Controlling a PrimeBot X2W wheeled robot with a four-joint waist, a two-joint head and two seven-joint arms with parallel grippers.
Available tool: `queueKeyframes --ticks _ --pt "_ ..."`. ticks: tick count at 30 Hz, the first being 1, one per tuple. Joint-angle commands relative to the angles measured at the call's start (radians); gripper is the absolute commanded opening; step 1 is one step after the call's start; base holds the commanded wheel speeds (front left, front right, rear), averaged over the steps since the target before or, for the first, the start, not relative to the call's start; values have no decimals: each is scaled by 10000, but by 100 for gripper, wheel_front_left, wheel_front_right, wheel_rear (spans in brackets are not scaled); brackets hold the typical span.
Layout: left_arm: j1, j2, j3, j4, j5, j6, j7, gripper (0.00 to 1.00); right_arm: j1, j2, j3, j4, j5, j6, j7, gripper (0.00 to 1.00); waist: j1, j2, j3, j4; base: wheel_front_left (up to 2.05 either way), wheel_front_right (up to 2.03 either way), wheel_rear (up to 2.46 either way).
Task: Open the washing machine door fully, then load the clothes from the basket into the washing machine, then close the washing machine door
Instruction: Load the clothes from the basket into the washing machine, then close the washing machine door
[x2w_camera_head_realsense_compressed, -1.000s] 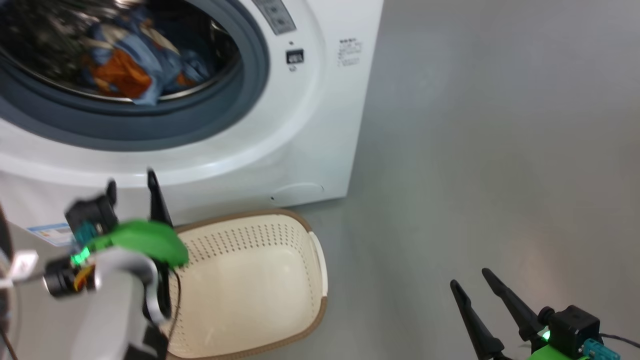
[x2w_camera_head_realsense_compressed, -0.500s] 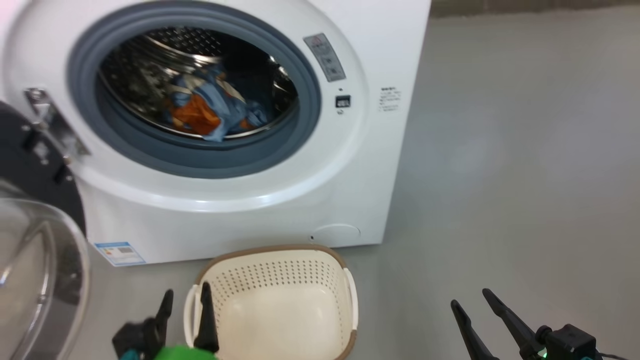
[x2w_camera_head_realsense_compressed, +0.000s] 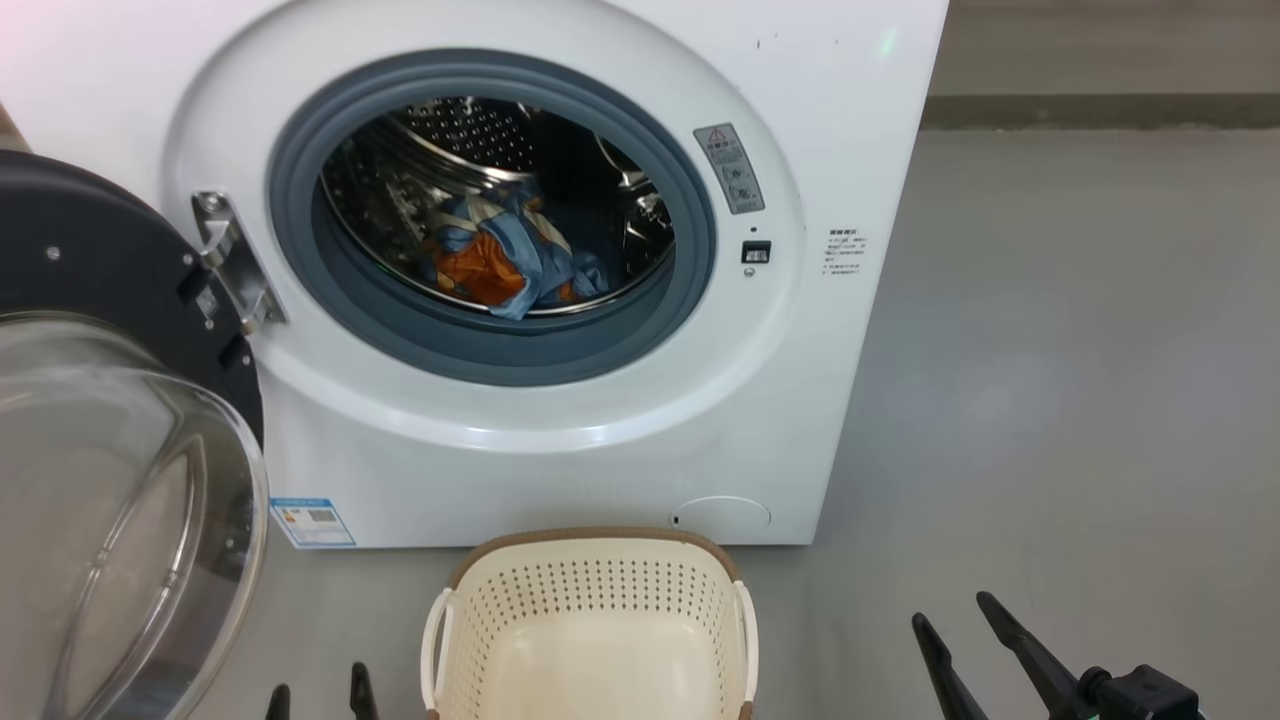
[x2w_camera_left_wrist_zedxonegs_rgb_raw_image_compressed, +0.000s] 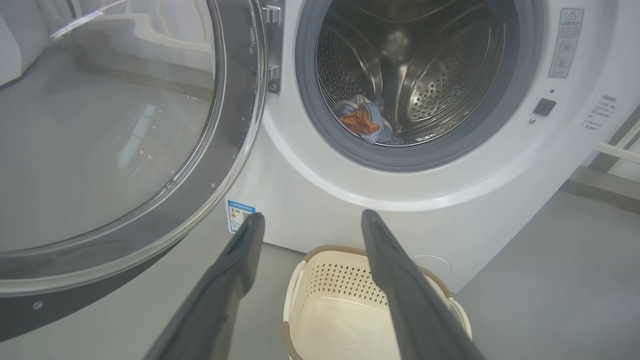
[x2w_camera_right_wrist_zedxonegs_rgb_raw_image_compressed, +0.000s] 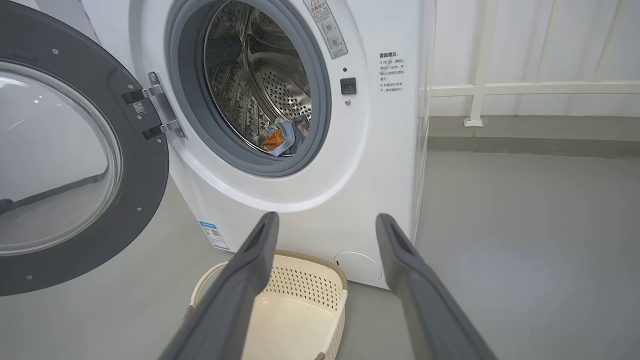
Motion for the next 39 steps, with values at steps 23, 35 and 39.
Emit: queueKeyframes --ticks 23,35,39 --pt "1154 70 1233 -1144 136 -377 -64 100 202 177 -564 -372 -387 16 -48 100 0 0 -260 -466 0 0 0" --pt "1242 70 1295 -1048 162 -457 -65 100 260 193 -765 -370 -442 16 -48 100 0 0 -252 -589 -2 2 0" --pt "1236 70 1293 -1005 191 -451 -65 100 259 197 -781 -364 -443 16 -48 100 0 0 -244 -628 -54 54 0"
